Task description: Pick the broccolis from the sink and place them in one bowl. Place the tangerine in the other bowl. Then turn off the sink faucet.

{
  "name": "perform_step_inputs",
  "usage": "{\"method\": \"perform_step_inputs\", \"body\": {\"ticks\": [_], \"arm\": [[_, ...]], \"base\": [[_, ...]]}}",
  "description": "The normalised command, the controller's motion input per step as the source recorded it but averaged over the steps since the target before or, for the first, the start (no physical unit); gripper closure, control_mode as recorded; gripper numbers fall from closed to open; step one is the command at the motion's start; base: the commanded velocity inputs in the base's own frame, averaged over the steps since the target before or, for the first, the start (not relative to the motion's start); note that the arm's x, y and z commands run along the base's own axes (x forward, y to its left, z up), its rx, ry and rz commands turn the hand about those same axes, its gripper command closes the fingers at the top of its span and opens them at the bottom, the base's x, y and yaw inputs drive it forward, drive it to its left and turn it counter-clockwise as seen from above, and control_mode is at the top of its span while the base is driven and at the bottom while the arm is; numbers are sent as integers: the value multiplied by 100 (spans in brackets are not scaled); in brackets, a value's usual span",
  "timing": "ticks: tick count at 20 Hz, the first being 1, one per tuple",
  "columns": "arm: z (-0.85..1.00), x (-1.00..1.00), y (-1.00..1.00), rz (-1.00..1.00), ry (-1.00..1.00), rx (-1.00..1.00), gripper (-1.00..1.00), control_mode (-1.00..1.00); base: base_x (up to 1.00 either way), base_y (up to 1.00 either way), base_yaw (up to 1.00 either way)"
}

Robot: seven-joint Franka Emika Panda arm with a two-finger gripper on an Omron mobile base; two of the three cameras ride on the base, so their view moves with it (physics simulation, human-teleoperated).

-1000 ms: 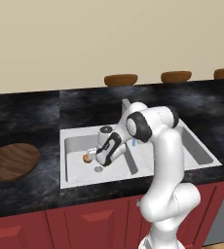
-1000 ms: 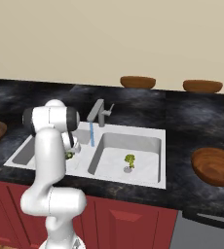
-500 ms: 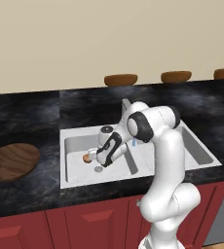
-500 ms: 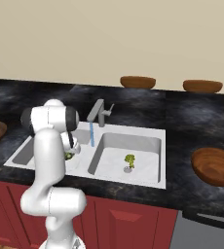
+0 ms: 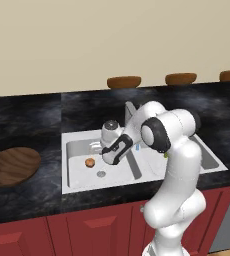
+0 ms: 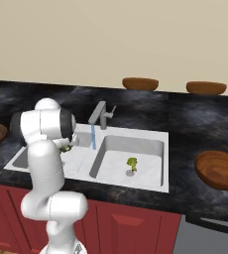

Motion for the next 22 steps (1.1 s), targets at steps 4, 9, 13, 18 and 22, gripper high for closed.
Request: {"method": "perform_step_inputs", "body": {"ticks": [4, 9, 13, 18, 22], "arm": [[93, -8, 20, 0, 0, 12, 100, -100], [100, 0, 5, 0, 0, 21, 100, -100], [97, -4, 2, -2, 0, 19, 100, -100], [65, -18, 35, 0, 0, 6, 100, -100], [48, -22, 68, 0, 0, 0, 100, -100]], "base": [[0, 0, 0], [0, 0, 0], [0, 0, 0], [0, 0, 0], [0, 0, 0]]}}
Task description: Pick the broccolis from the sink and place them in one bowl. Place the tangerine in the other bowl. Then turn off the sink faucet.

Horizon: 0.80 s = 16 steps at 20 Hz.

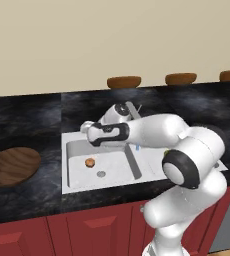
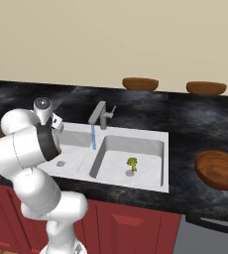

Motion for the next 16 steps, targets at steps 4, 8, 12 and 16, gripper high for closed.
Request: {"method": "perform_step_inputs", "body": {"ticks": [4, 8, 12, 16], "arm": [[40, -21, 79, 0, 0, 0, 100, -100], [38, -21, 80, 0, 0, 0, 100, -100], [29, -21, 79, 0, 0, 0, 100, -100], [19, -19, 79, 0, 0, 0, 100, -100]], "base": [[0, 0, 0], [0, 0, 0], [0, 0, 0], [0, 0, 0]]}}
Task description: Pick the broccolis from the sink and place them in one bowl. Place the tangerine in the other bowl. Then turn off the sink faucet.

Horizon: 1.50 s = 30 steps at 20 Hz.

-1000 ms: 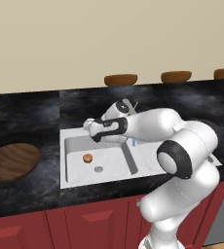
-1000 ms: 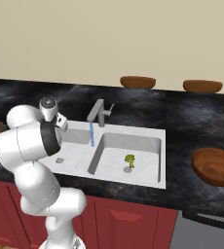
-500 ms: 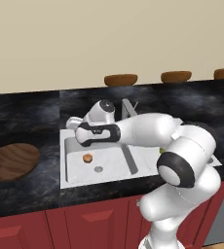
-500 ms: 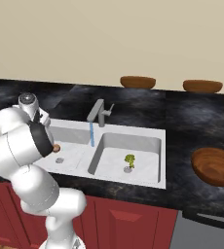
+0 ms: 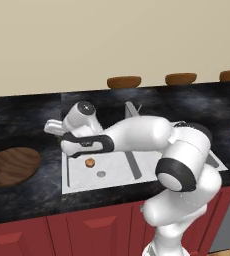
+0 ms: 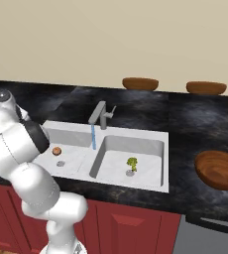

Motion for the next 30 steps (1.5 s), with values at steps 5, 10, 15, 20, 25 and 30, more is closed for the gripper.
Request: {"method": "perform_step_inputs", "body": {"ticks": [5, 10, 15, 20, 25, 30], "arm": [[13, -20, 75, 0, 0, 0, 100, -100], [8, -12, 72, 0, 0, 0, 100, -100], [0, 0, 81, -1, 0, -3, 100, -100], [-20, 0, 67, 0, 0, -8, 100, -100], [-29, 0, 64, 0, 0, -9, -100, -100], [0, 9, 15, -6, 4, -3, -100, -100]], "base": [[0, 0, 0], [0, 0, 0], [0, 0, 0], [0, 0, 0], [0, 0, 0], [0, 0, 0]]}}
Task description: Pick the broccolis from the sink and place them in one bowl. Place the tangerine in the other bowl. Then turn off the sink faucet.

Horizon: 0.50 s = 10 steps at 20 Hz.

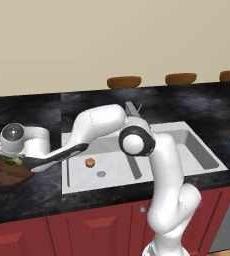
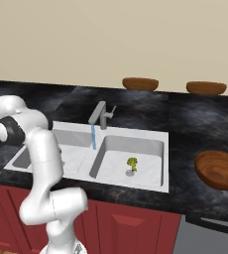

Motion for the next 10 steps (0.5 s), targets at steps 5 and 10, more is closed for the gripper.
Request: {"method": "perform_step_inputs", "body": {"ticks": [5, 10], "arm": [[0, 27, -48, -11, 13, -1, -100, -100], [5, 11, -70, -6, 2, 0, -100, -100]], "base": [[0, 0, 0], [0, 0, 0]]}}
